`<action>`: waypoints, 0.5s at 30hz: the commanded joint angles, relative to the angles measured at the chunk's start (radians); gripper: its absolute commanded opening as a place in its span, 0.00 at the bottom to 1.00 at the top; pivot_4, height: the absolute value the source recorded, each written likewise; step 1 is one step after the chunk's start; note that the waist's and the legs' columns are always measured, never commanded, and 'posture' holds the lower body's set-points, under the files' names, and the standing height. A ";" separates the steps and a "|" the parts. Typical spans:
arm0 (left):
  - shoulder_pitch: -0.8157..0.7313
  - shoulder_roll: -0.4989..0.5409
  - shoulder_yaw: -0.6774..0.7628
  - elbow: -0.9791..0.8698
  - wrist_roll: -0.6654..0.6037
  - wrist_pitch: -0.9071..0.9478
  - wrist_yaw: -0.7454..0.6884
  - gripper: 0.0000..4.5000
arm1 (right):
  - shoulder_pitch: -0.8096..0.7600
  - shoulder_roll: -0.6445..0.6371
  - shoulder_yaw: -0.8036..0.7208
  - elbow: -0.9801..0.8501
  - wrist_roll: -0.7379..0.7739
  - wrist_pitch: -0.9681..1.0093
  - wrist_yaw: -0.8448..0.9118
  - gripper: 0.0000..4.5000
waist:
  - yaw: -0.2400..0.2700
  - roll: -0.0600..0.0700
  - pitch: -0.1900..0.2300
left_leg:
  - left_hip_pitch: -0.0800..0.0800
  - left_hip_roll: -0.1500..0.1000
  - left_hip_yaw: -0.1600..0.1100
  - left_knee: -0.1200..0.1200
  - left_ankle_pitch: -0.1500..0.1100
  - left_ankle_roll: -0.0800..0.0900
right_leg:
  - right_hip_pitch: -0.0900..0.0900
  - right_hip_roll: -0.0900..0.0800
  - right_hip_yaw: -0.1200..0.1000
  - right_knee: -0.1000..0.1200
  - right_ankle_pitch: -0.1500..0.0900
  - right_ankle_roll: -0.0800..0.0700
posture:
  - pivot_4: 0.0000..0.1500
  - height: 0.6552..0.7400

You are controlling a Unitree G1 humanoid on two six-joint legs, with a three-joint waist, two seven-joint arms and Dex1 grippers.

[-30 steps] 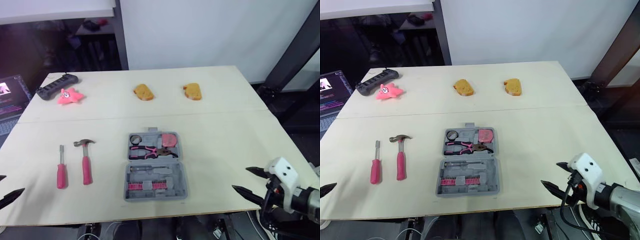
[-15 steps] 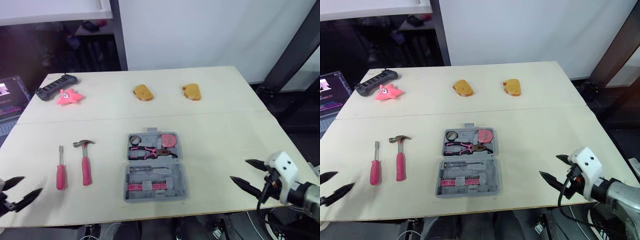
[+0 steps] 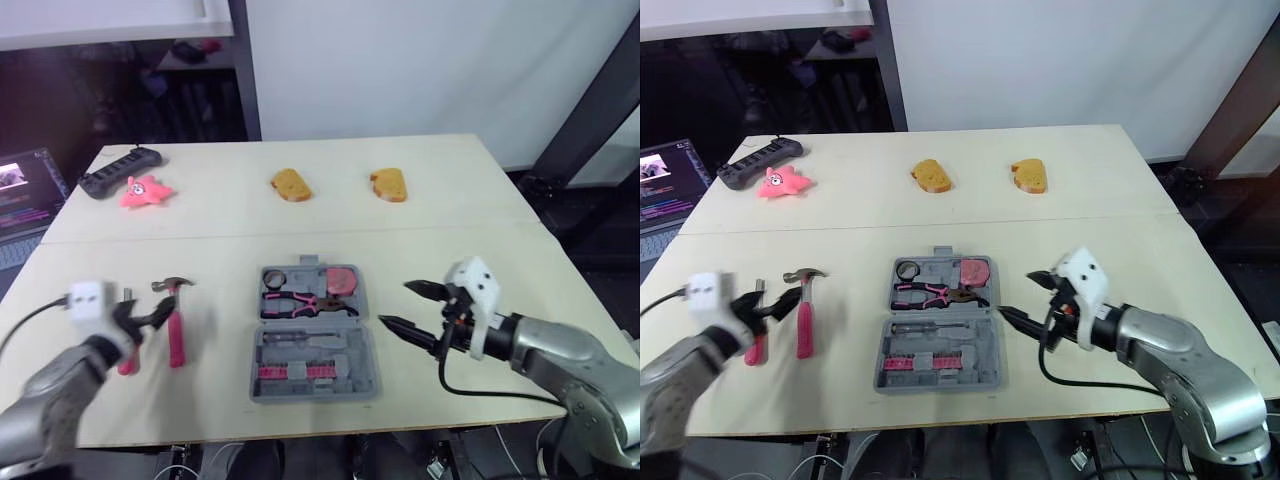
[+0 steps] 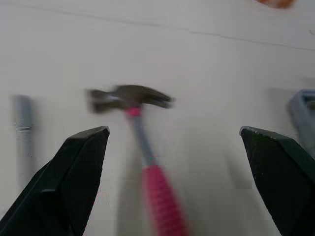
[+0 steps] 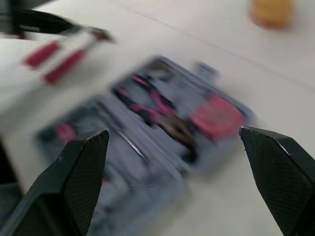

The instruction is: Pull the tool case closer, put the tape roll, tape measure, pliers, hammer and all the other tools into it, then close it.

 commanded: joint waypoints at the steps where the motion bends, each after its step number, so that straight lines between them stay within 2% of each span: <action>1: -0.121 -0.036 0.029 0.012 0.008 0.181 0.171 1.00 | -0.025 -0.026 0.001 -0.033 0.052 0.040 -0.008 0.99 | -0.001 0.000 0.000 | 0.000 0.000 0.000 0.000 0.000 0.000 | 0.000 0.000 0.000 0.000 0.000 0.000 | 1.00 1.00; 6: -0.215 -0.067 0.011 0.062 0.084 0.296 0.290 1.00 | -0.043 -0.038 0.018 -0.031 0.065 0.048 -0.026 0.99 | -0.009 0.000 0.000 | 0.000 -0.001 0.001 -0.001 0.000 0.000 | -0.001 0.000 0.001 0.000 0.000 0.000 | 1.00 1.00; 11: -0.224 -0.070 -0.004 0.064 0.131 0.315 0.308 1.00 | -0.049 -0.035 0.026 -0.033 0.077 0.049 -0.047 0.99 | -0.001 0.000 0.000 | 0.000 -0.001 0.001 -0.001 0.000 0.000 | -0.001 0.000 0.001 0.000 0.000 0.000 | 1.00 1.00; 15: -0.240 -0.052 -0.045 0.174 0.184 0.272 0.268 1.00 | -0.048 -0.014 0.031 -0.034 0.093 0.054 -0.082 0.99 | 0.000 0.000 0.000 | 0.000 -0.001 0.001 -0.001 0.001 -0.001 | -0.001 -0.001 0.001 -0.001 0.000 0.000 | 1.00 1.00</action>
